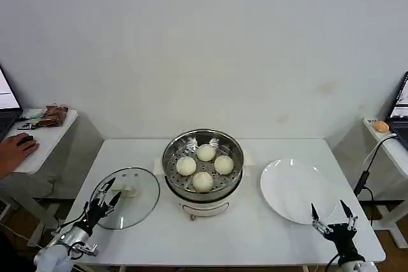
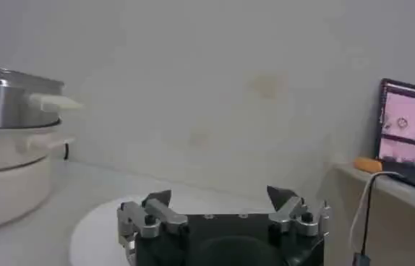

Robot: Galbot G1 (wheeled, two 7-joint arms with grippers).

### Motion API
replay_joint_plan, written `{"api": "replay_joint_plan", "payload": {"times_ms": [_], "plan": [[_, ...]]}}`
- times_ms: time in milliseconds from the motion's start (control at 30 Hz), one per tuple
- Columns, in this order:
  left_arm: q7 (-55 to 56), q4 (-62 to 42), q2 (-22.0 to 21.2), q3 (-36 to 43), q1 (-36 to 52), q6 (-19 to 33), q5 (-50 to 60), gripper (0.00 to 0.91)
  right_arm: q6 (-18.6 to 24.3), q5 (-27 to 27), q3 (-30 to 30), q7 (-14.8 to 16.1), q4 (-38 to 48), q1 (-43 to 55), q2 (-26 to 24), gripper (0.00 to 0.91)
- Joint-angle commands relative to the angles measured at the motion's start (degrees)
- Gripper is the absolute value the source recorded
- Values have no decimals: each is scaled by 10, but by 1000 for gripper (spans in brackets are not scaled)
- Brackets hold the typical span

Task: Take steamed baozi put them in steamer then cover it.

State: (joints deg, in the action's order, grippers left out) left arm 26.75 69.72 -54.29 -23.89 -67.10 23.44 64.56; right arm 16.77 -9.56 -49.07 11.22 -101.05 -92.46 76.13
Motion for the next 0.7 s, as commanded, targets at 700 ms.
{"api": "replay_joint_plan", "payload": {"times_ms": [700], "plan": [[-2,-33,-13,28,43,0,7,645,7,5,-2,2,7,-4,3,907]]}}
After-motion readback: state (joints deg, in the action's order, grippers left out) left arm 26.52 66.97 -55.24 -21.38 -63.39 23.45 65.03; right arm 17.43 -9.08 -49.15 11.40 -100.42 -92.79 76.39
